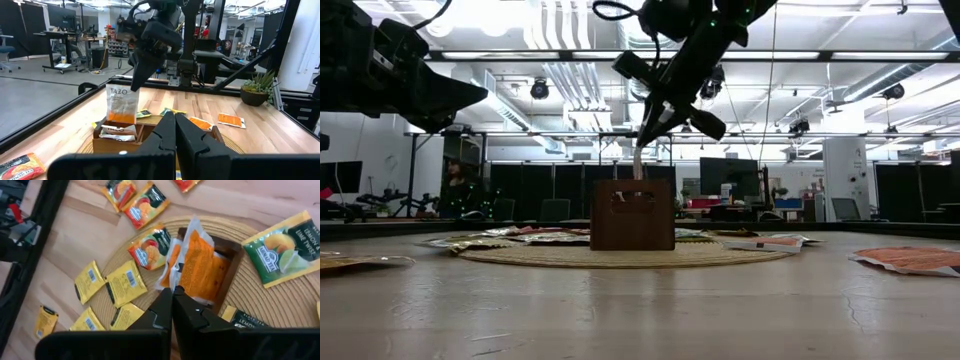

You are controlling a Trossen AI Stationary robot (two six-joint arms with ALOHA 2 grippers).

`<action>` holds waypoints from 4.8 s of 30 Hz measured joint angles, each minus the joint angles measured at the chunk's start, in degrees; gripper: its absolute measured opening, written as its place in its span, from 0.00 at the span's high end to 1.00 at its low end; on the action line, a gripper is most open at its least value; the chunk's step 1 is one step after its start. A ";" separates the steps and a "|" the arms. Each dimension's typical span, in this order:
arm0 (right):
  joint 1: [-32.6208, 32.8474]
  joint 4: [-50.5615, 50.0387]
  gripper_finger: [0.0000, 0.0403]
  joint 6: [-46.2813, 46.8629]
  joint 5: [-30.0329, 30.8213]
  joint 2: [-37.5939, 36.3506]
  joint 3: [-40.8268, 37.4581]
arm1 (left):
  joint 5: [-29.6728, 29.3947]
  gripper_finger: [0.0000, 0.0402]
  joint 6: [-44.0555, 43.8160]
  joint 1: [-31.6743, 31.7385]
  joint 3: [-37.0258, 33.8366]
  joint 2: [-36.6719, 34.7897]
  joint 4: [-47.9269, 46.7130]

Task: Pick & Place Tea
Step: Put the bottom white tea bag into the top section of the wooden organizer, then put the top white tea bag into the top section of the wooden organizer

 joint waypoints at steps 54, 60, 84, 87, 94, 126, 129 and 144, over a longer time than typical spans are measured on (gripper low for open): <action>2.02 -5.56 0.66 -19.33 -4.38 0.97 0.60 | 0.00 1.00 0.00 0.01 0.00 0.00 0.00; 5.75 -14.36 0.62 -32.10 -7.88 0.97 0.63 | -0.02 1.00 0.00 0.01 -0.02 0.00 0.00; 17.26 -23.41 0.57 -38.91 -6.11 -0.51 -4.85 | 0.00 1.00 0.00 0.01 0.00 0.00 -0.02; 19.06 -20.62 0.57 -38.84 -6.60 -1.79 -7.33 | -0.02 1.00 0.00 -0.01 -0.02 0.00 0.00; 22.86 -19.25 0.50 -34.88 -9.05 -2.29 -9.09 | -0.01 1.00 0.00 -0.01 -0.01 0.00 0.00; 23.05 -11.02 0.40 -31.33 -3.20 1.69 -17.55 | 0.00 1.00 0.00 0.02 -0.01 0.00 0.02; 23.05 -11.77 0.40 -31.21 -3.43 1.61 -17.46 | 0.00 1.00 0.00 0.02 0.00 0.00 0.02; 23.57 -12.29 0.43 -29.84 -6.00 1.39 -14.83 | 0.00 1.00 0.00 0.02 -0.01 0.00 0.02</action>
